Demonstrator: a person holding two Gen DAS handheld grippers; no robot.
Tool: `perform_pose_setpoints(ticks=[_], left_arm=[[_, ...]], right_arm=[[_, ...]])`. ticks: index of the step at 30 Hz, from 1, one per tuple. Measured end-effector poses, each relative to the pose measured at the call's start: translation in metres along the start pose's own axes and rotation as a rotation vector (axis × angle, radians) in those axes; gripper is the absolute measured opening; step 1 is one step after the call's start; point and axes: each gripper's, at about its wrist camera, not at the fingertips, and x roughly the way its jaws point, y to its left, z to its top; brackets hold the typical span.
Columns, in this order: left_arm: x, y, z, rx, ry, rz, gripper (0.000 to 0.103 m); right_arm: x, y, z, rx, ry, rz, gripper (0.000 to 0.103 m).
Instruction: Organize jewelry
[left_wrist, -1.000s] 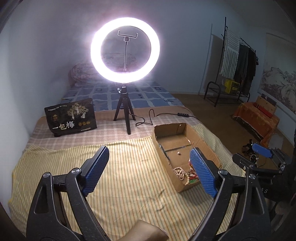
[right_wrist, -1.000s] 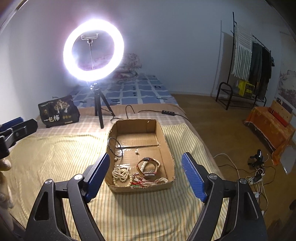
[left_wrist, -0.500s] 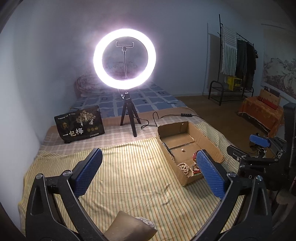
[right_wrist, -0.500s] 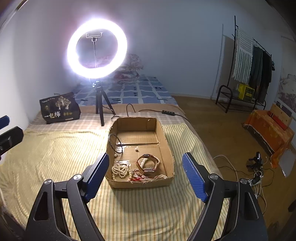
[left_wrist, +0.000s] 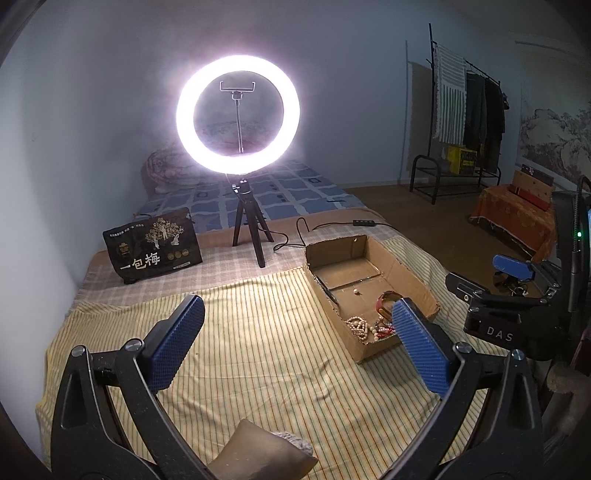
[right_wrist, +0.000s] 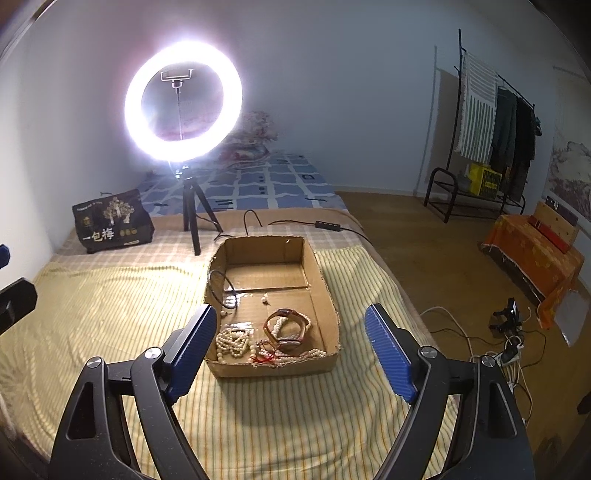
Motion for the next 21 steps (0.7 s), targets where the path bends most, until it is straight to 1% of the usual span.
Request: perform_pose_setpoints(ticks=[21], left_arm=[[-0.0013, -0.0063, -0.0016, 0.02, 0.004, -0.012, 0.103]], right_arm=[[-0.0004, -0.008, 0.0009, 0.019, 0.003, -0.003, 0.083]])
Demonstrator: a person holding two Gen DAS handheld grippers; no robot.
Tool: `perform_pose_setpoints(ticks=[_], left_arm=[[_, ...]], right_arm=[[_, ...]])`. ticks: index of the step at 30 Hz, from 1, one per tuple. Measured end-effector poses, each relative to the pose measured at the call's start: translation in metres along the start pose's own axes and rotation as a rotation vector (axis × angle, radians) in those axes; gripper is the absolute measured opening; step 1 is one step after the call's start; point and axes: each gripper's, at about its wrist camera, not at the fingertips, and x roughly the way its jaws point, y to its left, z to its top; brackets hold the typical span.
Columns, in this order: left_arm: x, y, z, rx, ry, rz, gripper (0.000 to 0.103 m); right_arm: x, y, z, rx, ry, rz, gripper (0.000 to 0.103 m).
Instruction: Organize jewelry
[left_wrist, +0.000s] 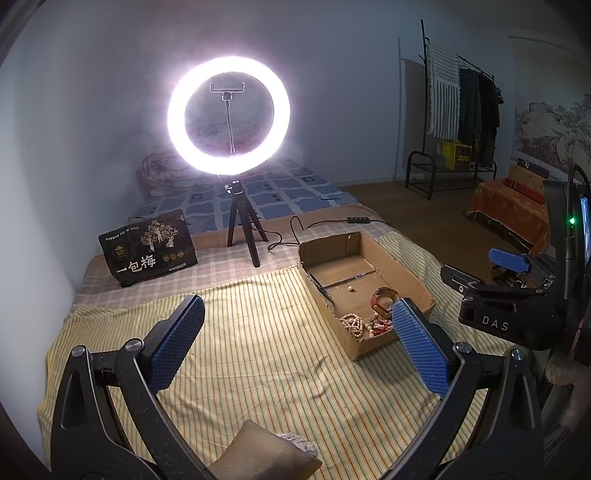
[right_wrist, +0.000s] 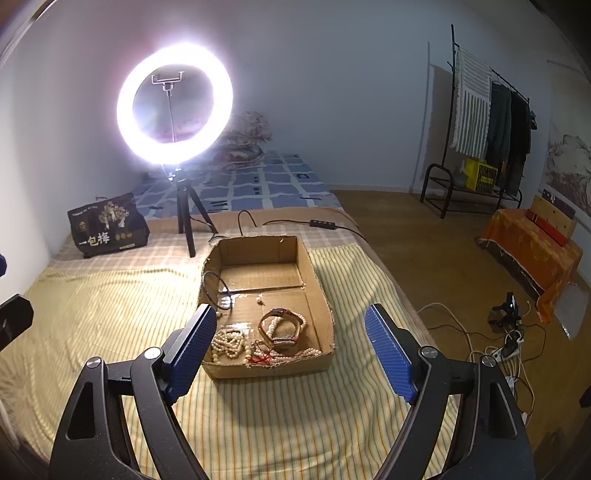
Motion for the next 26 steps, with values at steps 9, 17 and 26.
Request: perform_pose_setpoints(ticks=[9, 17, 26], left_arm=[[-0.0004, -0.0003, 0.0004, 0.0, 0.0, 0.002, 0.103], [-0.0007, -0.0005, 0.0005, 0.005, -0.002, 0.005, 0.103], [-0.001, 0.0029, -0.0009, 0.005, -0.009, 0.017, 0.103]], right_arm=[[0.002, -0.0004, -0.0026, 0.006, 0.008, -0.001, 0.083], [0.0044, 0.0019, -0.0039, 0.005, 0.018, 0.002, 0.083], [0.0042, 0.0031, -0.0049, 0.006, 0.022, 0.001, 0.083]])
